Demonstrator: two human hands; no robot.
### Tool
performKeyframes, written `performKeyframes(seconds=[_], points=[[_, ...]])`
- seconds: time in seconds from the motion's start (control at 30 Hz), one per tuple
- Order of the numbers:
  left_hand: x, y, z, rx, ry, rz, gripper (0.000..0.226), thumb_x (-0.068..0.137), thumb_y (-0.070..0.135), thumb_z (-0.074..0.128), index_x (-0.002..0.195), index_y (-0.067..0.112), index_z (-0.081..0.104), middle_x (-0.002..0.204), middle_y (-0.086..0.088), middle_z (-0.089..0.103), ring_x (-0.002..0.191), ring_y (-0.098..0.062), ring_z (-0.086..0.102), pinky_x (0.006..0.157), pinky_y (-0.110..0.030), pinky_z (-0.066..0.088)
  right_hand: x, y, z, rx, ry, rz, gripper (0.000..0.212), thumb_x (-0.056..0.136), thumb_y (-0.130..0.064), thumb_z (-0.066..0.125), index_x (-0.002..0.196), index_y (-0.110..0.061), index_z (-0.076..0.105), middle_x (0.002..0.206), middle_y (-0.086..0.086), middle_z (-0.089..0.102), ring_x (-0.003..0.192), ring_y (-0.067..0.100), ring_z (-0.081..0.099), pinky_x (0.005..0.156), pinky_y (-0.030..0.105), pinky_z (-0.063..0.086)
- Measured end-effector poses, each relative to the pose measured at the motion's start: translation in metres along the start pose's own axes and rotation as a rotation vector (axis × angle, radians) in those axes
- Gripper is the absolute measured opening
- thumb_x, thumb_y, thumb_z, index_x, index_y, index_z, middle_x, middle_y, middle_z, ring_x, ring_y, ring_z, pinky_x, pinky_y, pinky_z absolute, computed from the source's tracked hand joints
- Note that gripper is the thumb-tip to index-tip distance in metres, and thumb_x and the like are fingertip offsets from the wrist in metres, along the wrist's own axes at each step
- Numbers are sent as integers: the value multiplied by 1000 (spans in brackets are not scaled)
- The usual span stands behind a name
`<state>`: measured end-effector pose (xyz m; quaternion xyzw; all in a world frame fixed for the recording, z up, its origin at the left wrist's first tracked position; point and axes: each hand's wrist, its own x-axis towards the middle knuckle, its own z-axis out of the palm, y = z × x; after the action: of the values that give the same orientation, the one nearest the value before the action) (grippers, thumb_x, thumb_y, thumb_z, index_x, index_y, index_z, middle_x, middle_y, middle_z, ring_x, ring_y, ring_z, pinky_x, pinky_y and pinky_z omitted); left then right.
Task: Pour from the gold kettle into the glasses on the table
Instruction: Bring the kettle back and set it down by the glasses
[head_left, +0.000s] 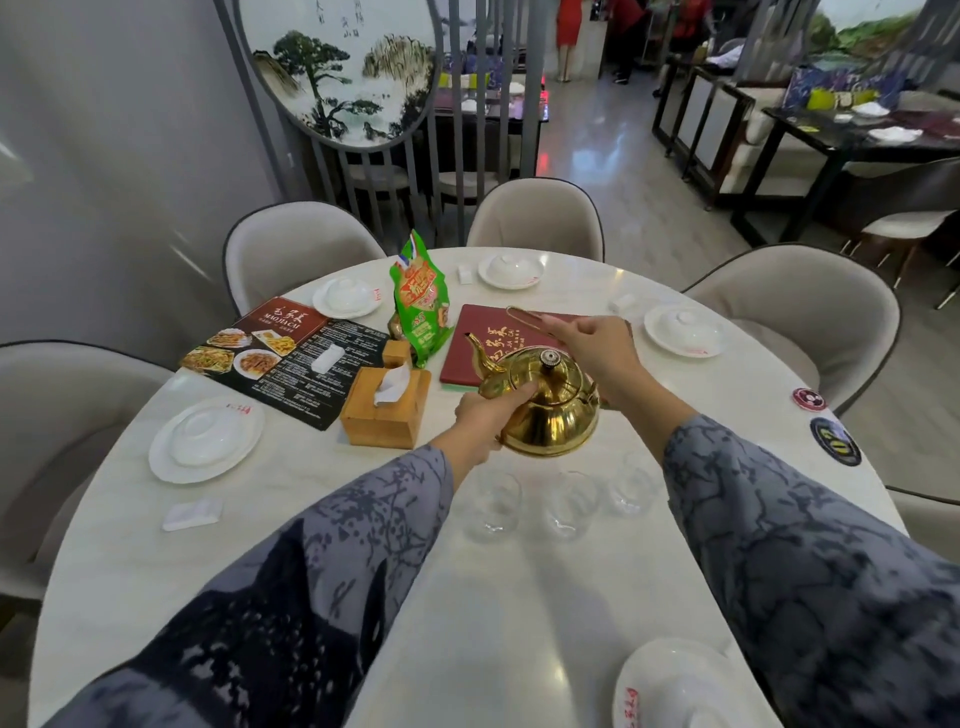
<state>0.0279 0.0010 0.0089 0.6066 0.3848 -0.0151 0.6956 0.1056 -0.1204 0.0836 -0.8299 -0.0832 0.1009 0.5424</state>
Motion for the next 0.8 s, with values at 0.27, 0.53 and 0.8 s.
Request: performKeyframes(seconds=[0.27,0.53,0.8], points=[[55,-10,14,29,-21,-101,75,69,49,83,123,8,50,118,-11,66,107,-32,63,82,-46,55,43,55,17,37,-33,0,50,91,-39,74,52,-14,54,49,-2,45,44,8,38,61,23,44],[105,-36,18,-30,-20,-133,72,62,42,87,118,8,58,107,-11,72,94,-28,71,76,-51,61,78,97,42,53,-66,35,46,90,-39,75,54,-14,59,51,-3,49,47,9,41,61,25,44],[127,-44,24,13,-15,-137,45,77,37,80,108,10,63,103,-8,72,89,-23,68,76,-39,59,99,115,53,49,-87,36,42,89,-40,75,60,-11,65,52,-3,52,49,10,43,66,34,46]])
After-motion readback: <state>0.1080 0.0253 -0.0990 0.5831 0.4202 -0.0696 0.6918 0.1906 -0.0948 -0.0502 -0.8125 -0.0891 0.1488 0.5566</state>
